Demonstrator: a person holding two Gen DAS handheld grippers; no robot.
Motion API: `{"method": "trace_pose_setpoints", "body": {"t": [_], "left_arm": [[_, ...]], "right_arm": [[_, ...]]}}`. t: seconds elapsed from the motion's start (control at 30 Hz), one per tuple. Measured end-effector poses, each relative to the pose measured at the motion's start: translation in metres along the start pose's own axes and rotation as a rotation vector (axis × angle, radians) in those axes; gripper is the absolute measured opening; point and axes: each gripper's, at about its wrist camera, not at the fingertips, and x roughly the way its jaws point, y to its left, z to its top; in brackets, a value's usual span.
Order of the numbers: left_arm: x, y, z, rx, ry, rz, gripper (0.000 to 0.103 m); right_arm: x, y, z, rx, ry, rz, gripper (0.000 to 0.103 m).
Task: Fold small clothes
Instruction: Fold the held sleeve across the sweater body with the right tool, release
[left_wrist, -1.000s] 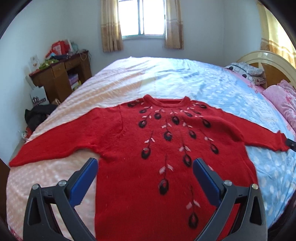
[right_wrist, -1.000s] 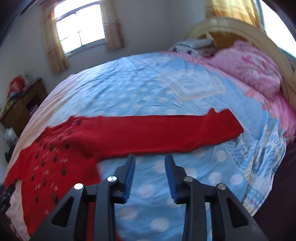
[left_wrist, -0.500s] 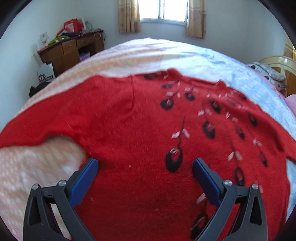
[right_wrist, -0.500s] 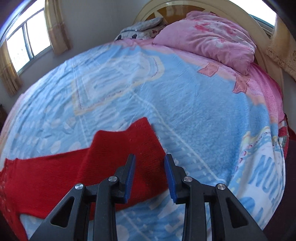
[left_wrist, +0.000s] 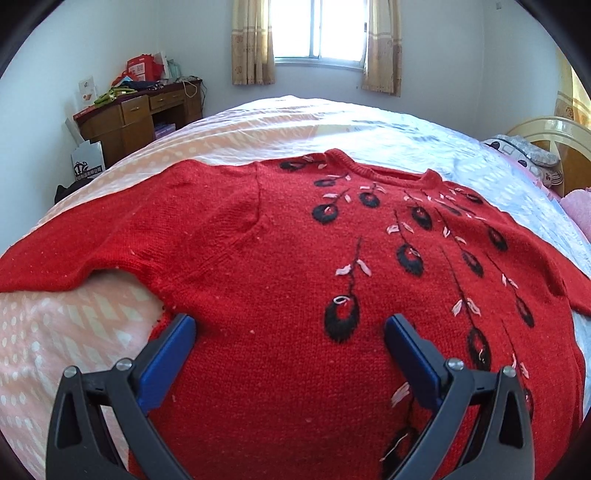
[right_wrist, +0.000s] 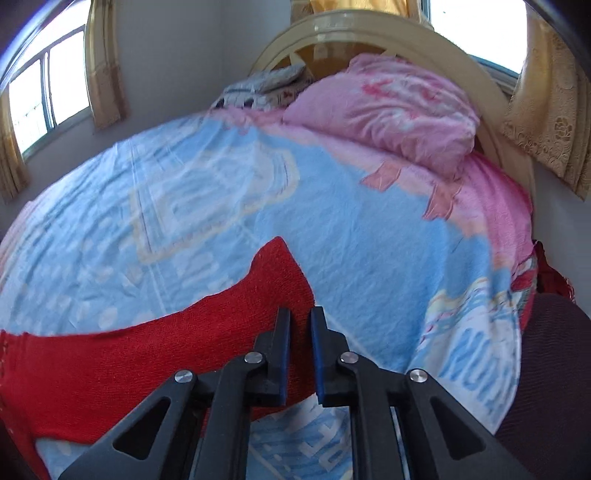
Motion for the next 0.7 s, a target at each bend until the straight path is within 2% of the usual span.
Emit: {"method": "trace_pose_setpoints", "body": {"t": [0.1, 0.2, 0.3, 0.33, 0.47, 0.63, 0.7], "left_arm": [[0.0, 0.0, 0.0, -0.001, -0.007, -0.004, 0.103], [0.0, 0.001, -0.001, -0.001, -0.01, -0.008, 0.103], [0.0, 0.0, 0.0, 0.004, -0.003, -0.007, 0.103], [0.0, 0.001, 0.0, 0.007, 0.003, -0.012, 0.103], [-0.007, 0.009, 0.006, 0.018, 0.069, -0.047, 0.103], [-0.034, 0.054, 0.005, -0.073, 0.027, -0.041, 0.103], [-0.043, 0.079, 0.004, -0.108, 0.001, -0.005, 0.103]], "right_arm": [[-0.021, 0.013, 0.006, -0.036, -0.029, 0.002, 0.01], [-0.044, 0.043, 0.006, -0.067, -0.027, 0.081, 0.01], [-0.071, 0.095, 0.0, -0.138, -0.031, 0.172, 0.01], [-0.084, 0.121, -0.005, -0.169, -0.032, 0.229, 0.01], [-0.121, 0.199, -0.026, -0.256, -0.016, 0.39, 0.01], [-0.158, 0.315, -0.076, -0.381, 0.033, 0.6, 0.01], [-0.167, 0.355, -0.096, -0.422, 0.053, 0.654, 0.01]]}}
